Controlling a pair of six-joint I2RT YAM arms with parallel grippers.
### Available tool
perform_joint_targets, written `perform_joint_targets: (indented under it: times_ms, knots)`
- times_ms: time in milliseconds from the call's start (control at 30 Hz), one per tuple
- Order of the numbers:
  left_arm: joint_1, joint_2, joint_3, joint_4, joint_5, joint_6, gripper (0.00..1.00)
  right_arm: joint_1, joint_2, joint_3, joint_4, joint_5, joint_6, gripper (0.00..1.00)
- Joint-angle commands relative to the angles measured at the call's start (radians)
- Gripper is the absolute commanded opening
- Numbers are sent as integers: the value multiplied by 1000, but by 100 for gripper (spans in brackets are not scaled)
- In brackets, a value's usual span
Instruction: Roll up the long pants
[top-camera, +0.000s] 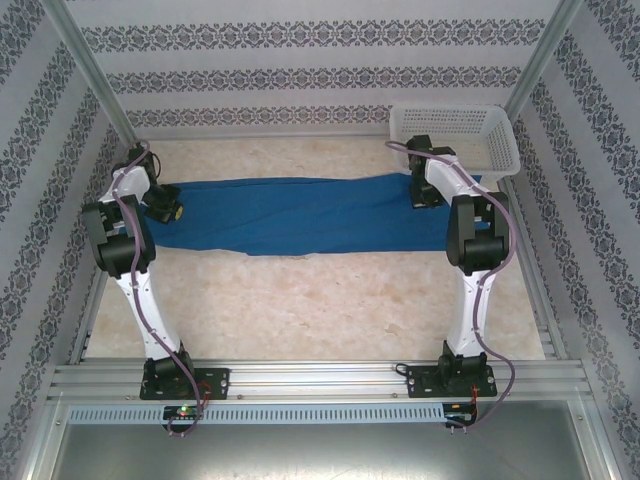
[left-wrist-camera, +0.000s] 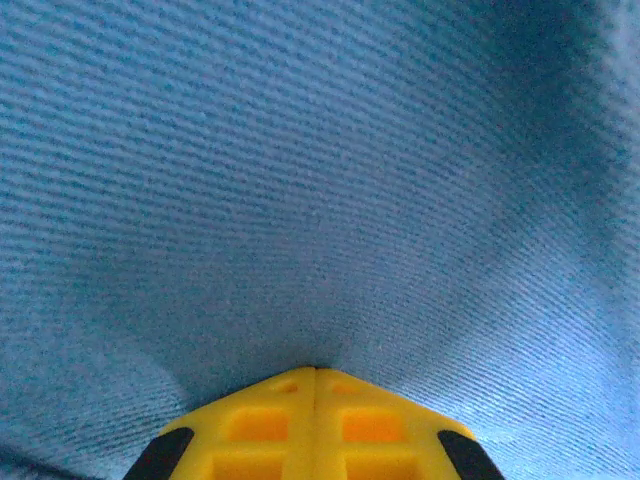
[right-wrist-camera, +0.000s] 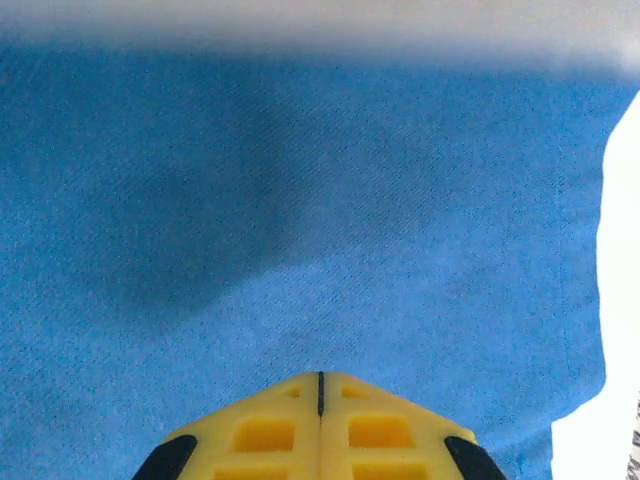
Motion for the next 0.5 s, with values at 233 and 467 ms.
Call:
perform_joint_targets:
  times_ms: [233,467]
  knots:
    - [13,39,18,-65,-77,29,0,19,-13,-136,-41,-123,53,0]
    - [23,32,49,-92,-81,33,0,47,-160,-363,32,-81,67,0]
